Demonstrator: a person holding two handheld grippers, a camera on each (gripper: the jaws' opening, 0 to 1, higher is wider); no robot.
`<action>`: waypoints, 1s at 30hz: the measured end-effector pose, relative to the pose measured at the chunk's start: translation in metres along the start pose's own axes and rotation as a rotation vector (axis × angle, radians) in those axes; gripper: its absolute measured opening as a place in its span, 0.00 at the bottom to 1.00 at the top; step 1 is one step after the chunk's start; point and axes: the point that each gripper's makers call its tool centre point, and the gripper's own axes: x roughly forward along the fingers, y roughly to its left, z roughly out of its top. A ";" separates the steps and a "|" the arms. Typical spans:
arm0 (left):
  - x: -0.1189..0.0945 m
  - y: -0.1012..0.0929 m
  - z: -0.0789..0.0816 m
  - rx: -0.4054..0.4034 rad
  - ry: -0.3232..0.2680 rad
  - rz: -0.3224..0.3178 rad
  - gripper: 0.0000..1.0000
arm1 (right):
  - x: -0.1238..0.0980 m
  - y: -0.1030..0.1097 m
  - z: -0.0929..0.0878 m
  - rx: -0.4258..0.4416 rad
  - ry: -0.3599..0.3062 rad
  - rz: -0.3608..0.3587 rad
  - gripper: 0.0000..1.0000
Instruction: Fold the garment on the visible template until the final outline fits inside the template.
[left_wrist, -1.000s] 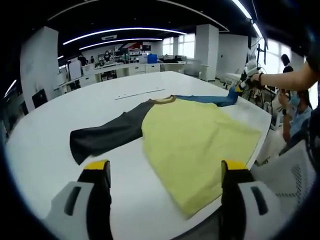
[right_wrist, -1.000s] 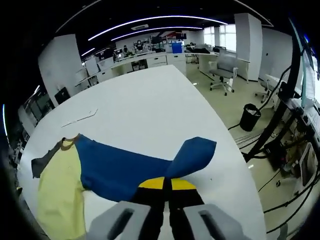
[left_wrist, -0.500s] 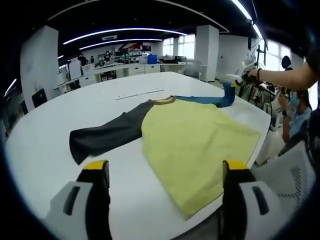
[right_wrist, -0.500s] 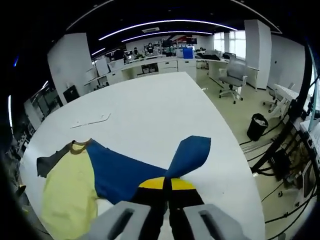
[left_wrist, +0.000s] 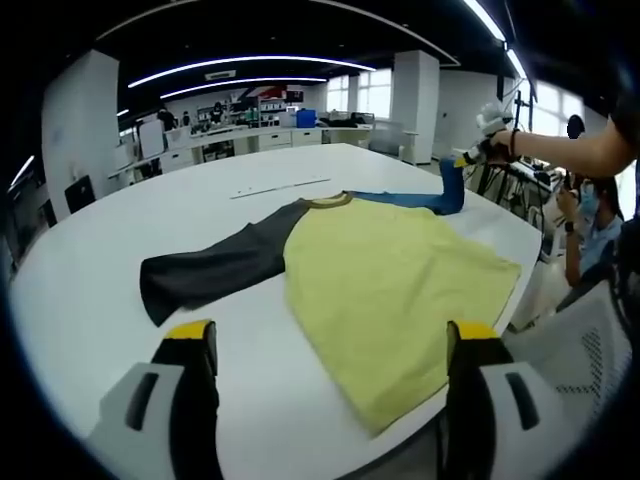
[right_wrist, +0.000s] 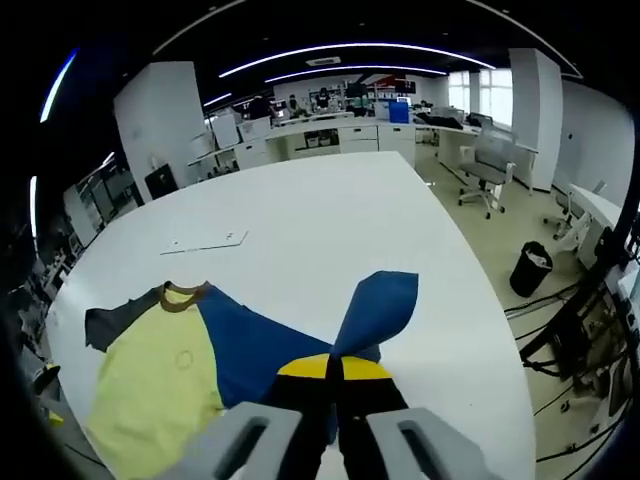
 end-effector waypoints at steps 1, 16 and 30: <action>0.000 0.001 -0.001 0.000 0.001 0.000 0.93 | 0.000 0.001 0.001 -0.002 -0.001 0.002 0.00; 0.000 0.002 -0.002 0.025 0.008 0.016 0.93 | 0.011 0.044 0.015 -0.022 0.018 0.079 0.00; -0.002 0.002 -0.003 0.013 0.009 0.022 0.95 | 0.016 0.080 0.023 -0.067 0.028 0.138 0.00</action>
